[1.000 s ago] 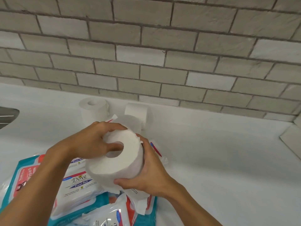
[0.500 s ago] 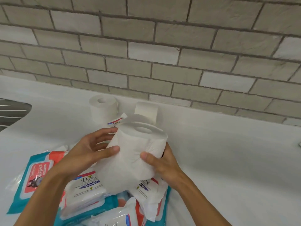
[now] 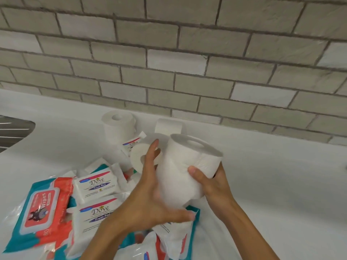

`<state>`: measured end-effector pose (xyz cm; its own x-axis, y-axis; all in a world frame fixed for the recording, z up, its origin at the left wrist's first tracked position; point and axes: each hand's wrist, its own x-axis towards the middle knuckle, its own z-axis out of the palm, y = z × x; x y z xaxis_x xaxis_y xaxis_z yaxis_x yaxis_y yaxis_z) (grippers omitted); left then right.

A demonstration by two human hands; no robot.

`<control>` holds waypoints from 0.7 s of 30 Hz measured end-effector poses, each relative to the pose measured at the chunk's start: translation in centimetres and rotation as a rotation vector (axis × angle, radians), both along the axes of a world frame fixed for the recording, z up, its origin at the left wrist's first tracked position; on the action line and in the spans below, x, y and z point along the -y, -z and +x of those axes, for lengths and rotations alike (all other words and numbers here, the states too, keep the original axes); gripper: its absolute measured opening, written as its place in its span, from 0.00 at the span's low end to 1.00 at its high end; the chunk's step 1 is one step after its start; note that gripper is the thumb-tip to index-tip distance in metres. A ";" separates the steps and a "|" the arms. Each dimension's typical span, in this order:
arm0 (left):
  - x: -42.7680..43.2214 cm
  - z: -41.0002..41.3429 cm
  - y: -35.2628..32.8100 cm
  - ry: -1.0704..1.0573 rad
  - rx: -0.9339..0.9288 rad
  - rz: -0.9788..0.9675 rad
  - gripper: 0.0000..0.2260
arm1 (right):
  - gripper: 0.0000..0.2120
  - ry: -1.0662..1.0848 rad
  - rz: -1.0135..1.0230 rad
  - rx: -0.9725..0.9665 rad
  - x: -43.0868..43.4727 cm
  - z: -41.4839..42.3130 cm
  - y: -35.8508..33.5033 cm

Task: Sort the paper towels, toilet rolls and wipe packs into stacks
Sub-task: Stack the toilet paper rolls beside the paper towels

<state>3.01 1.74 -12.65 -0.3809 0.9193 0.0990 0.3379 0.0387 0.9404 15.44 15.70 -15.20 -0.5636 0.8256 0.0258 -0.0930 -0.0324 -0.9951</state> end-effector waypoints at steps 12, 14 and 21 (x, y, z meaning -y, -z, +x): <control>-3.5 4.0 3.0 -0.245 -0.276 0.261 0.37 | 0.45 0.240 -0.080 -0.064 -0.1 2.7 1.0; -3.6 4.3 2.6 -0.340 -0.274 0.310 0.21 | 0.44 0.252 -0.092 -0.056 -0.4 3.2 1.2; -3.9 3.2 0.1 -0.424 0.121 0.290 0.08 | 0.51 0.134 -0.124 -0.016 -2.0 6.0 1.5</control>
<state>6.22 5.68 -12.79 -0.7378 0.6236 0.2584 0.2369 -0.1192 0.9642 21.43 17.70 -16.67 -0.4486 0.8908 -0.0728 -0.1209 -0.1412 -0.9826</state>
